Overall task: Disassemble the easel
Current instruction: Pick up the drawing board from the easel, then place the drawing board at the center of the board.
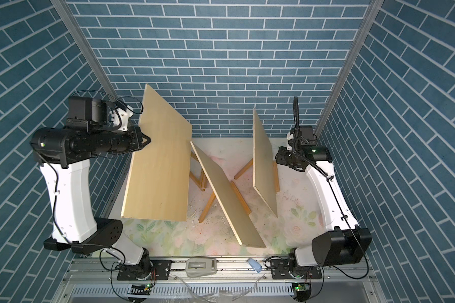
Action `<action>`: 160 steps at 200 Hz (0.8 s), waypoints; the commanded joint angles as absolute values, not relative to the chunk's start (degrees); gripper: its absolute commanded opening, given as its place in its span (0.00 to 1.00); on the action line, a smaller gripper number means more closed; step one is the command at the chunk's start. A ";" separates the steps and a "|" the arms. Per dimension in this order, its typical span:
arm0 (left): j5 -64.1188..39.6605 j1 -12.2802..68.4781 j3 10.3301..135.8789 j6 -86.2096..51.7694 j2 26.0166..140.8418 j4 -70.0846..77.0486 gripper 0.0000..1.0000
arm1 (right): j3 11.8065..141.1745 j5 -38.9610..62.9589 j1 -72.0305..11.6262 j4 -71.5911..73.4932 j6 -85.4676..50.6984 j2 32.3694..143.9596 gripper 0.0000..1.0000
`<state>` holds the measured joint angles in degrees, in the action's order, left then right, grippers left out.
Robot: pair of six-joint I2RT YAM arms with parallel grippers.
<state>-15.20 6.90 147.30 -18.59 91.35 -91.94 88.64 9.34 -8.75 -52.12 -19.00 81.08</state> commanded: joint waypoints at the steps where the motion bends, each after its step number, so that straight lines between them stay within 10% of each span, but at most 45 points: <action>1: -14.67 4.98 149.94 -18.44 86.25 -86.94 0.00 | 88.23 10.36 -9.27 -53.99 -17.11 79.37 0.45; 160: 1.56 4.06 141.02 -14.04 83.36 -93.90 0.00 | 85.85 12.09 -9.67 -53.80 -16.95 77.97 0.45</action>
